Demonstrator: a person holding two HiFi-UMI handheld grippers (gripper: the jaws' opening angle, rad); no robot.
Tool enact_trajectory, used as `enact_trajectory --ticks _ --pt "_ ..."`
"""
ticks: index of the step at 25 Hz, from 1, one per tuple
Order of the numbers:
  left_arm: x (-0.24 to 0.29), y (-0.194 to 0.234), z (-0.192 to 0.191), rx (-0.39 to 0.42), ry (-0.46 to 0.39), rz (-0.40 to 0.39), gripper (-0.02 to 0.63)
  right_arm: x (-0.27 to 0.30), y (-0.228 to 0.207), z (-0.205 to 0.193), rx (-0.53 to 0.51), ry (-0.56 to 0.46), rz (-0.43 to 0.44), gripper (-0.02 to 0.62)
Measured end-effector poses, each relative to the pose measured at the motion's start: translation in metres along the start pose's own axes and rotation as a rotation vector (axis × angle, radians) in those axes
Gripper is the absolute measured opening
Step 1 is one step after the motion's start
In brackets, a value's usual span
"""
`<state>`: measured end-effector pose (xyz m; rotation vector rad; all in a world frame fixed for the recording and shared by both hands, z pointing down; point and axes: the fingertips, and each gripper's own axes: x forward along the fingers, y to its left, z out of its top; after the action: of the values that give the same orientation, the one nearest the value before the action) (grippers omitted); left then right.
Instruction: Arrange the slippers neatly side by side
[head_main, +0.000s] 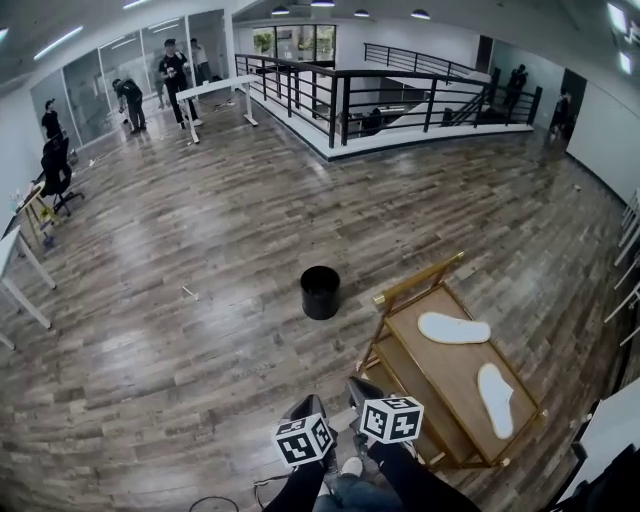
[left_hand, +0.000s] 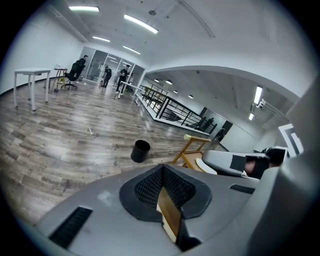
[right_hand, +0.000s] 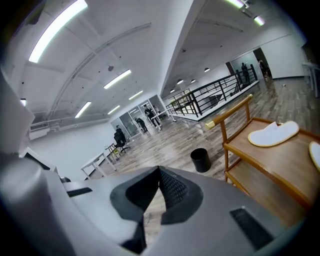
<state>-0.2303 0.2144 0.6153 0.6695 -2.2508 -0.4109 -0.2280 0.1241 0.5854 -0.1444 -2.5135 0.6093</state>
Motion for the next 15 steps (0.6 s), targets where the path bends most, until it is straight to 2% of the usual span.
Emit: enact_trajectory --ticks 7,15 --pt "0.055 -0.08 0.015 0.11 0.035 -0.121 -0.002 -0.024 -0.073 0.042 0.052 -0.079 -0.093 -0.002" --pt "0.1 -0.173 -0.01 0.237 0.129 -0.281 -0.002 -0.085 -0.171 0.058 0.152 -0.165 -0.301 -0.002"
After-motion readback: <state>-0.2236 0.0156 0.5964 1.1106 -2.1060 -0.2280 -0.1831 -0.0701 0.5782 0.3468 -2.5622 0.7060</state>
